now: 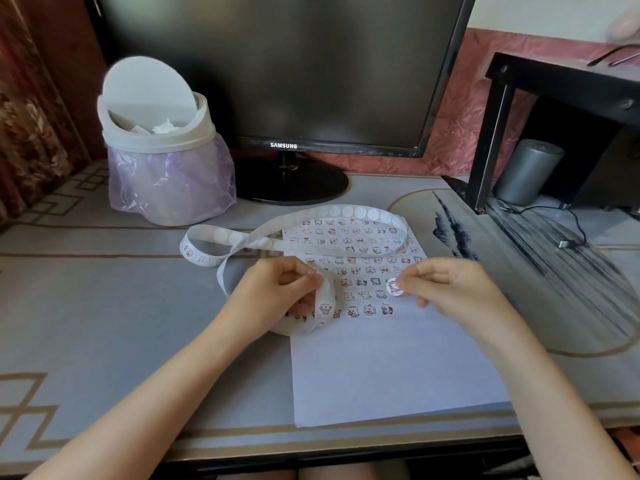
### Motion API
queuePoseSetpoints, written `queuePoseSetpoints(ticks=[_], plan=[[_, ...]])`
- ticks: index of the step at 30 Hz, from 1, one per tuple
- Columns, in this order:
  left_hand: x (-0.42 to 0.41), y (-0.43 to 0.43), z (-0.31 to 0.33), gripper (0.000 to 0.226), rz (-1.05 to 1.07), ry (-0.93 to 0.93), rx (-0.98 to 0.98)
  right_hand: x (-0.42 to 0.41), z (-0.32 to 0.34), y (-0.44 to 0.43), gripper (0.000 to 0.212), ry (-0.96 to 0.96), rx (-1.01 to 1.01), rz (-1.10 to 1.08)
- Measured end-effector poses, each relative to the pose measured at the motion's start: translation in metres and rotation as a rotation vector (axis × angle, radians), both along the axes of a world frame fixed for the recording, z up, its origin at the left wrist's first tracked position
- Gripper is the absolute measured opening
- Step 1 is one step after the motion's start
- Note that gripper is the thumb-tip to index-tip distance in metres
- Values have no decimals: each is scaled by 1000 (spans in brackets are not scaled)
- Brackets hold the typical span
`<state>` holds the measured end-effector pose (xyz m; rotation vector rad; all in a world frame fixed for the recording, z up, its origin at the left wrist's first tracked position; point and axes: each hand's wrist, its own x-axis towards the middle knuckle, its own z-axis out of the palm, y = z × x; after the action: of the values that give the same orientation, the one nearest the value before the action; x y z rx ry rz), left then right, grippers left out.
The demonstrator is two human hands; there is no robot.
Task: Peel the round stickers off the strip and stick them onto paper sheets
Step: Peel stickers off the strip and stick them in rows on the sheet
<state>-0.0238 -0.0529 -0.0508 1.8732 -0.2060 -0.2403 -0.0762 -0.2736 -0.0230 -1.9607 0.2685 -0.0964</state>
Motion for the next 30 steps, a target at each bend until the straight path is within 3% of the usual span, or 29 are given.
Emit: queuePoseSetpoints(ticks=[30], plan=[[1, 0, -1, 15, -12, 13, -8, -2, -16, -8, 5, 67, -36, -22]])
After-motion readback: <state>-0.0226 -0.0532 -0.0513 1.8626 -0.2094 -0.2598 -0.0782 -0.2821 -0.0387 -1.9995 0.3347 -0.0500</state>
